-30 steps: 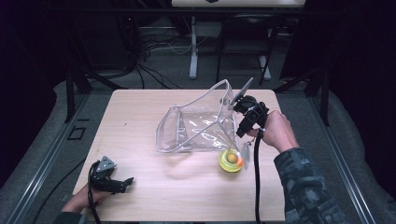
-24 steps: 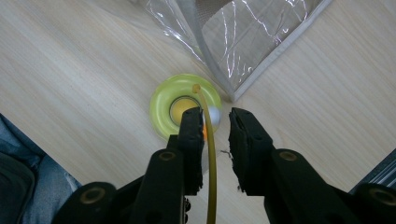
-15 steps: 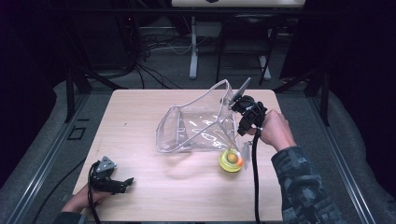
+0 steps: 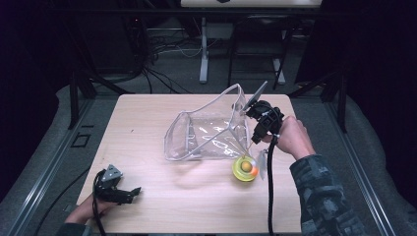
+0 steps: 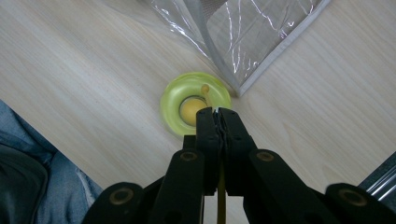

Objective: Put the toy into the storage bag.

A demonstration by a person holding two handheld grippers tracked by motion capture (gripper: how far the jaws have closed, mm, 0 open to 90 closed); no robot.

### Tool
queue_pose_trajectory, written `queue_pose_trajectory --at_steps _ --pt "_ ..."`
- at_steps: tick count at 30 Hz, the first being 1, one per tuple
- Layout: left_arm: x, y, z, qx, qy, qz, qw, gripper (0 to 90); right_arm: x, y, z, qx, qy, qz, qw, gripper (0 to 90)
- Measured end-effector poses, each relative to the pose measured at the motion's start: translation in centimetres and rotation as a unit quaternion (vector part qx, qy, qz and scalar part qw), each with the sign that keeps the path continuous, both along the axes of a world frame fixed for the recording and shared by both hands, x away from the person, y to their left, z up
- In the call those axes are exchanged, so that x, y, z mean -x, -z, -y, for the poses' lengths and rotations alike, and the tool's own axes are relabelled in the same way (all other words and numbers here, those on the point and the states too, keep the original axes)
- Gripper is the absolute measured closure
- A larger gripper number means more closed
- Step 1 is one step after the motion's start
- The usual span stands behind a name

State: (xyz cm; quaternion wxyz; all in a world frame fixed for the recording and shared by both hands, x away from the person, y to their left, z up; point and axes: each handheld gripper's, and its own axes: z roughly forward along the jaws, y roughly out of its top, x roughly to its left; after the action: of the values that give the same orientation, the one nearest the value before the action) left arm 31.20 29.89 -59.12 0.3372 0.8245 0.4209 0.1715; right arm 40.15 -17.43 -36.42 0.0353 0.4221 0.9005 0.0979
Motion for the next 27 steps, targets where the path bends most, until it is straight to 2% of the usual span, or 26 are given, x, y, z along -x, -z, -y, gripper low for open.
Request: queue_pose_trajectory --at_steps 14,24,25,27 --pt "0.0 0.0 0.0 -0.001 0.000 -0.001 1.0000 0.3 0.2 -1.3 1.3 -0.001 0.008 0.004 1.0000 87.7" --pt "0.0 0.0 0.0 -0.001 0.001 0.000 1.0000 0.2 0.1 -2.2 2.5 0.013 0.023 0.006 0.9996 87.6" --pt "0.0 0.0 0.0 -0.001 0.001 -0.001 1.0000 0.2 0.1 -2.1 2.6 0.008 0.026 0.013 0.9995 87.7" --pt "0.0 0.0 0.0 -0.001 0.001 0.000 1.0000 0.2 -0.1 -2.4 2.9 0.015 0.028 0.007 0.9995 87.6"
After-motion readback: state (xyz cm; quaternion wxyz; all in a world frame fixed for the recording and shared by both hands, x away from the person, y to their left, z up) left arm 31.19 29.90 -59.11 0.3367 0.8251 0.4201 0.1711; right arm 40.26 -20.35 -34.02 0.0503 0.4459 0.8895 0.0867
